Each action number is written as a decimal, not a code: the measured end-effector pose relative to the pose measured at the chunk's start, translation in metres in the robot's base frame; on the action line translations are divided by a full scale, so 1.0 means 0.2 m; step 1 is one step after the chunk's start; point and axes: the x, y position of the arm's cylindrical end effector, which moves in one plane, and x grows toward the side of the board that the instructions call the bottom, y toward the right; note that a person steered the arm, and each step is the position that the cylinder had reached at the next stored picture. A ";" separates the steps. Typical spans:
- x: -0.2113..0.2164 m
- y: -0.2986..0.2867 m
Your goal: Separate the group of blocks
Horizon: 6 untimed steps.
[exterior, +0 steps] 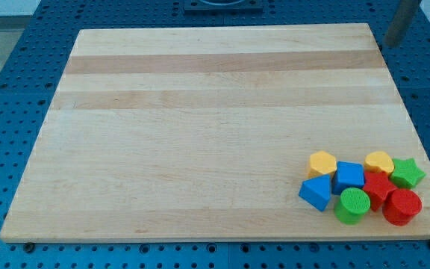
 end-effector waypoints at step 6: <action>1.69 -0.11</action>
